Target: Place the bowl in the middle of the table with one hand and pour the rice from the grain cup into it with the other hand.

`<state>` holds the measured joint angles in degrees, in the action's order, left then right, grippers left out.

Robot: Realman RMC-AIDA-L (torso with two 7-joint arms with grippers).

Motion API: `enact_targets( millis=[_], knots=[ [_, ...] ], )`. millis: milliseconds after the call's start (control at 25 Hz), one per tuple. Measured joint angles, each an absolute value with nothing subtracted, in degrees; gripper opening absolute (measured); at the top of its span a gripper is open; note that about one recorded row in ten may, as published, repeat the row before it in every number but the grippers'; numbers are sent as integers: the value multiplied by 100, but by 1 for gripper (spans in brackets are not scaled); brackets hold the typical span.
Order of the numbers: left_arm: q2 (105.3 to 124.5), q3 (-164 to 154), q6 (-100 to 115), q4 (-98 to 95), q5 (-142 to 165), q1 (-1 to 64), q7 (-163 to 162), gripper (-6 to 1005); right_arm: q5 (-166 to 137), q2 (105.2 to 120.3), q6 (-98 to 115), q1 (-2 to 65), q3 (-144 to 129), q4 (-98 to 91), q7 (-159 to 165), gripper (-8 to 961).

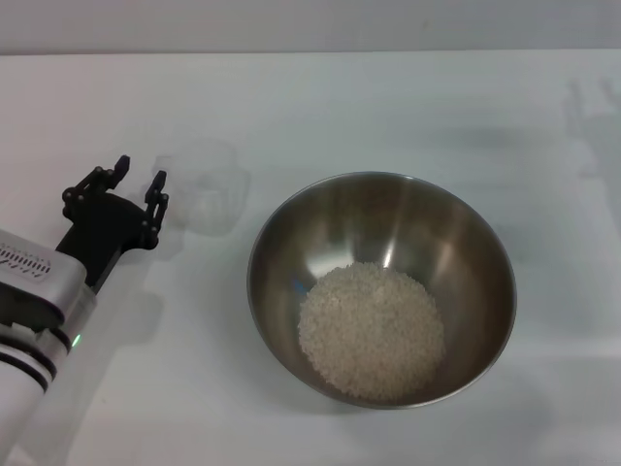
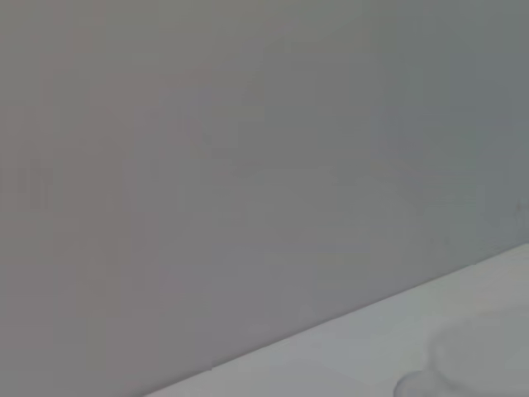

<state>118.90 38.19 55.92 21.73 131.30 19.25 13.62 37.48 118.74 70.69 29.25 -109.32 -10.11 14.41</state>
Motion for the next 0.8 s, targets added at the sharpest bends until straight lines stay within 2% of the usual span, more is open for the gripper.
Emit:
enact_targets(
  millis=[280, 320, 440, 480, 640, 680, 800],
  knots=[
    [11879, 3801, 5676, 2164, 13133, 1849, 1355, 393, 3770, 11870, 7057, 2950, -10932, -1010, 1415, 448],
    [11874, 3771, 6016, 2151, 13167, 1599, 1218, 420, 3771, 11862, 7042, 2968, -10930, -1004, 1401, 448],
    [11874, 3771, 6016, 2151, 13167, 1599, 1218, 420, 3774, 11846, 7034, 2997, -10923, -989, 1398, 447],
    [11873, 3766, 6500, 2143, 13168, 1285, 1087, 420, 3774, 11846, 7034, 2997, -10923, -989, 1398, 447],
    [11873, 3766, 6500, 2143, 13168, 1285, 1087, 420, 3778, 11835, 7013, 3018, -10922, -974, 1396, 447],
    [11873, 3731, 7084, 2128, 13178, 960, 836, 420, 3778, 11835, 7007, 3027, -10922, -974, 1395, 447],
    [11878, 3685, 7560, 1965, 13181, 841, 283, 420, 3780, 11845, 6998, 3085, -10923, -956, 1393, 447]
  ],
)
